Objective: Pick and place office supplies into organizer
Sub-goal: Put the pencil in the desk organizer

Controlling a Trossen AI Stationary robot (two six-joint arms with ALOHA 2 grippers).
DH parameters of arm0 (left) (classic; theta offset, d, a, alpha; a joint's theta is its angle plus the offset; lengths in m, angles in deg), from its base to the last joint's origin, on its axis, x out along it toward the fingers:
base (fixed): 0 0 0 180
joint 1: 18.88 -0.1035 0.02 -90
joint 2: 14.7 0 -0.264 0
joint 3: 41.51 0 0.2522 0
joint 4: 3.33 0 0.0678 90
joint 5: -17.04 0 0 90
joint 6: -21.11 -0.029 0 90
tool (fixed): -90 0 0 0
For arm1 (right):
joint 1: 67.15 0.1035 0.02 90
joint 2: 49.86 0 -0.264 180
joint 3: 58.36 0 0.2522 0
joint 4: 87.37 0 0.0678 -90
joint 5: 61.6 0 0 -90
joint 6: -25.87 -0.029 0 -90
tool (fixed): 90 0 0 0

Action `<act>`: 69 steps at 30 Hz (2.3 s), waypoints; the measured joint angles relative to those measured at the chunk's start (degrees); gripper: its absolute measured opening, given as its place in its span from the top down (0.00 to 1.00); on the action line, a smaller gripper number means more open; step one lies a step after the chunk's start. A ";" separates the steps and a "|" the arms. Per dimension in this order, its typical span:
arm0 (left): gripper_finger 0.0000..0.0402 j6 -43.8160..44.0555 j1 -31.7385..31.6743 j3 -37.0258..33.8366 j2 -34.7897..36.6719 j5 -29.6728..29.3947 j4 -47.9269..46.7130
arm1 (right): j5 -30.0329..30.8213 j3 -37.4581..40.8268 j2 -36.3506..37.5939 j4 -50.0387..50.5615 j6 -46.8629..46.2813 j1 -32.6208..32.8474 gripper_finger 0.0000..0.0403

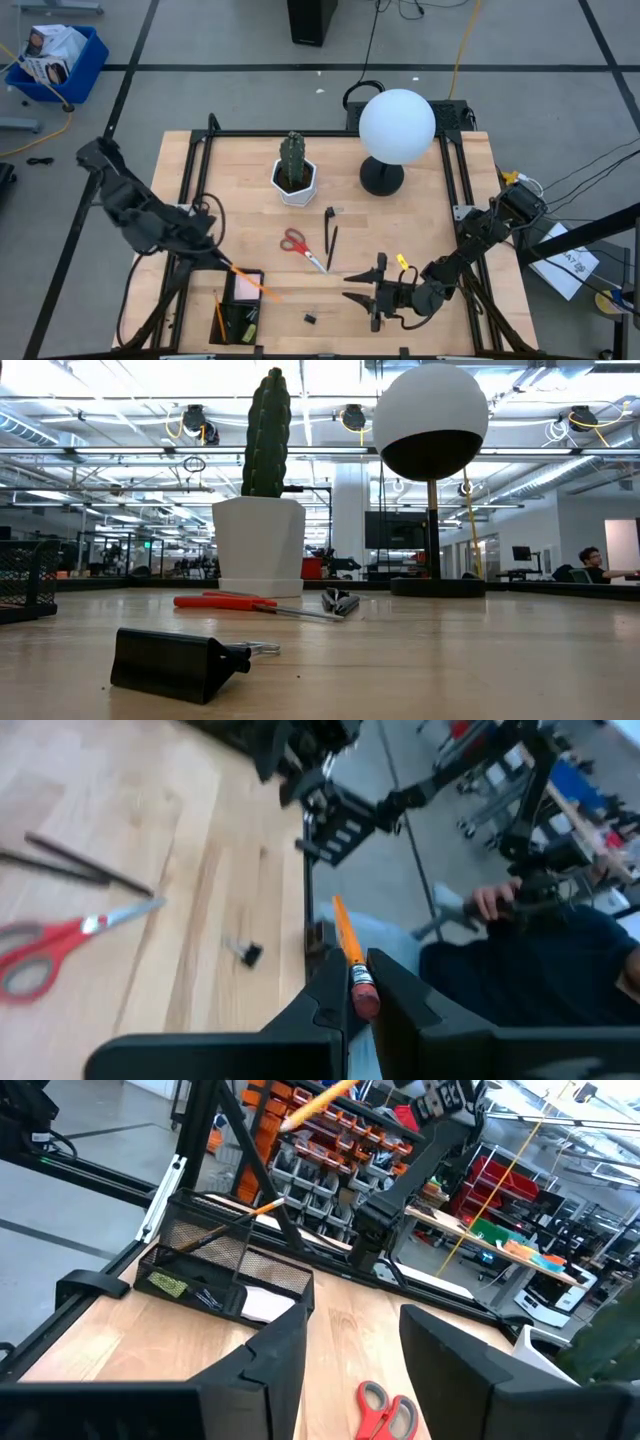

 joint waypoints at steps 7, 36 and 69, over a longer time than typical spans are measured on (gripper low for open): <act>0.94 10.30 5.06 9.56 -5.78 1.31 -12.81 | -0.03 0.00 0.00 0.80 -0.42 0.00 0.62; 0.94 43.94 10.83 12.70 -14.48 14.46 -28.14 | -0.34 0.25 -0.02 4.82 -6.43 -1.65 0.62; 0.94 44.41 10.84 12.70 -26.54 14.14 -34.76 | -0.36 2.56 -0.07 0.39 -7.48 -2.40 0.62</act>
